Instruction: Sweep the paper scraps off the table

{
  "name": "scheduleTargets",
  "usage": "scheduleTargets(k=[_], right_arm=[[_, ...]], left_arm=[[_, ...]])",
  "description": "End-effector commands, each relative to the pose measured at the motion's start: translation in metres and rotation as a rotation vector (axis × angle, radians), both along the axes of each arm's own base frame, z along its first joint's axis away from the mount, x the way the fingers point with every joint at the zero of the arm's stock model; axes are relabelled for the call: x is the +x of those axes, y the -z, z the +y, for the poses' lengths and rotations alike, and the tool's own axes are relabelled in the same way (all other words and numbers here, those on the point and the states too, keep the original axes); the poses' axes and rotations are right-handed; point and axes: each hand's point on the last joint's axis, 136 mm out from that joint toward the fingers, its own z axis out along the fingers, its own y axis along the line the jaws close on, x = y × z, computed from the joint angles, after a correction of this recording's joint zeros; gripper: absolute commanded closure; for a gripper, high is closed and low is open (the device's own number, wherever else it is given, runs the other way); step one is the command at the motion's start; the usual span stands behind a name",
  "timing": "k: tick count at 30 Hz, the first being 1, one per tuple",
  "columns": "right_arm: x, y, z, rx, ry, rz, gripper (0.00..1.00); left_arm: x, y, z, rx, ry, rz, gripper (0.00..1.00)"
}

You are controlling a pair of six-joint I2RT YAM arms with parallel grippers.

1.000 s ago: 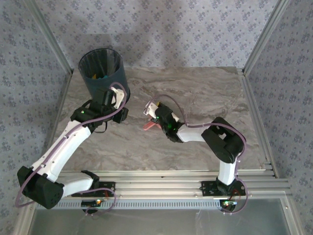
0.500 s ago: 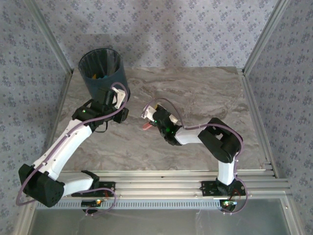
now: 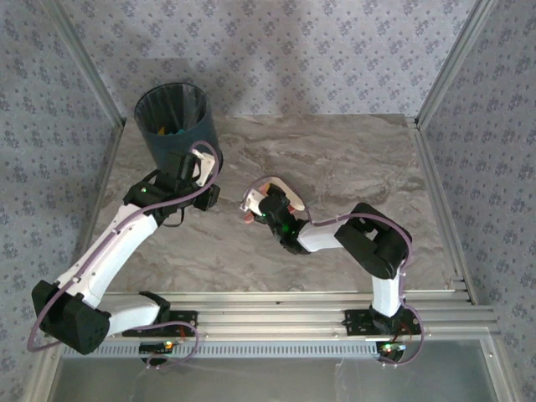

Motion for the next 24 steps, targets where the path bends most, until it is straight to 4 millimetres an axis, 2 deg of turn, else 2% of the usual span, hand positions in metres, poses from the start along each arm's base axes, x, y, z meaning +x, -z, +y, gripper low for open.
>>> scheduleTargets(k=[1, 6, 12, 24], right_arm=[[-0.006, 0.004, 0.000, 0.001, 0.001, 0.002, 0.39], [-0.013, 0.005, -0.004, 0.006, 0.004, 0.001, 0.29], [-0.024, 0.009, -0.005, 0.000, -0.011, 0.019, 0.24], [-0.025, -0.009, -0.017, 0.060, 0.053, -0.009, 0.23]], left_arm=[[0.001, 0.003, 0.005, 0.031, -0.002, 0.009, 0.55], [0.001, 0.003, 0.006, 0.034, -0.003, 0.007, 0.55], [0.001, 0.002, 0.006, 0.033, -0.004, 0.007, 0.55], [0.001, 0.003, 0.006, 0.034, -0.001, 0.010, 0.55]])
